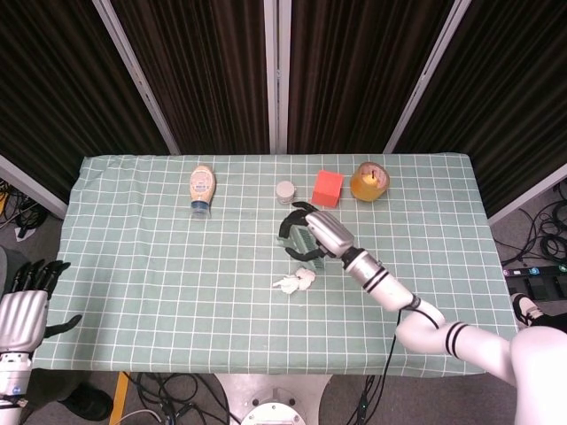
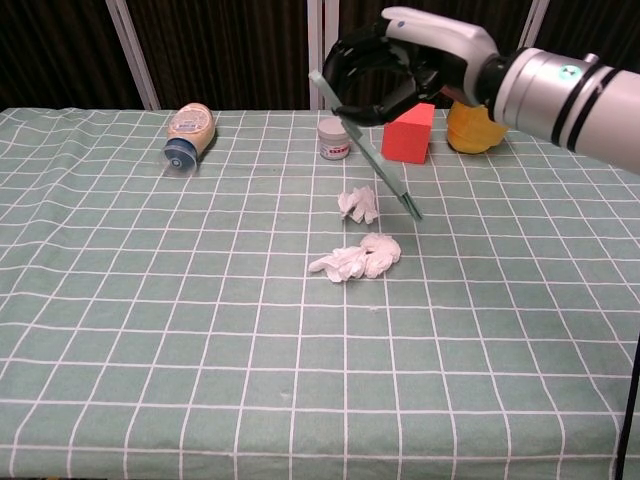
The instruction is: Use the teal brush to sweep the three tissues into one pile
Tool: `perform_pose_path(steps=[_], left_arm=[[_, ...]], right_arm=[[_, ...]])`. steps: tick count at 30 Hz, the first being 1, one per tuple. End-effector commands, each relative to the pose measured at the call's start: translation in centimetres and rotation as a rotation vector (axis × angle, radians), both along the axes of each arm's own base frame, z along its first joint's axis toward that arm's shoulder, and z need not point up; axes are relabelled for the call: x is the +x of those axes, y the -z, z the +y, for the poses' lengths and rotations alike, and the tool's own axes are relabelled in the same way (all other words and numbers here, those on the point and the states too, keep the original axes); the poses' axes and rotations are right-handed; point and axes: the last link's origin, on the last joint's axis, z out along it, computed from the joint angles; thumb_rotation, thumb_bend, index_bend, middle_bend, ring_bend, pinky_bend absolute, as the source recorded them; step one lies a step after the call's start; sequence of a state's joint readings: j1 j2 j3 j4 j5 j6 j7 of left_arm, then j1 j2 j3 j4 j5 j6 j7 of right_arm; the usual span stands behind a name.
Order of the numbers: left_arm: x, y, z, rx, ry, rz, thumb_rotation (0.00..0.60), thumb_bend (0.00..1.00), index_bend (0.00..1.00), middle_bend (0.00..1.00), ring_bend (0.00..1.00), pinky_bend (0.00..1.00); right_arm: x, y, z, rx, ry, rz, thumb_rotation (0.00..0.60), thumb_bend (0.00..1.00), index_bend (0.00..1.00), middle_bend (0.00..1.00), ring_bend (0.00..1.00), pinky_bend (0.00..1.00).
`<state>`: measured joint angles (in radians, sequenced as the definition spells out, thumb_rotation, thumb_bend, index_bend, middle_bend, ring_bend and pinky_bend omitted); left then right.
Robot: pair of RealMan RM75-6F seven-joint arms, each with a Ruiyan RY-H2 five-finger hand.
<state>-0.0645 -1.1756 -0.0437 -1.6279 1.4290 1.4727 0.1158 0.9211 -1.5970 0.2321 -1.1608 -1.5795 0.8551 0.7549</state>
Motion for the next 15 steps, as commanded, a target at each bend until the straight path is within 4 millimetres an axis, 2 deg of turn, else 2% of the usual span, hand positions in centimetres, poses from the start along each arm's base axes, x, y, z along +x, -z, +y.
perform_pose_path(steps=[1, 8, 15], left_arm=[[0.0, 0.0, -0.1, 0.000, -0.005, 0.002, 0.600, 0.02, 0.16, 0.14, 0.07, 0.07], [-0.1, -0.2, -0.3, 0.004, -0.024, 0.003, 0.600, 0.02, 0.16, 0.14, 0.07, 0.07], [0.0, -0.2, -0.2, 0.004, -0.026, 0.009, 0.600, 0.02, 0.16, 0.14, 0.07, 0.07]], right_arm=[[0.9, 1.1, -3.0, 0.043, -0.059, 0.152, 0.600, 0.59, 0.70, 0.61, 0.29, 0.09], [1.7, 2.4, -4.9, 0.029, -0.089, 0.194, 0.600, 0.60, 0.70, 0.62, 0.29, 0.09], [2.9, 4.6, -4.9, 0.145, -0.079, 0.194, 0.600, 0.61, 0.71, 0.62, 0.29, 0.09]])
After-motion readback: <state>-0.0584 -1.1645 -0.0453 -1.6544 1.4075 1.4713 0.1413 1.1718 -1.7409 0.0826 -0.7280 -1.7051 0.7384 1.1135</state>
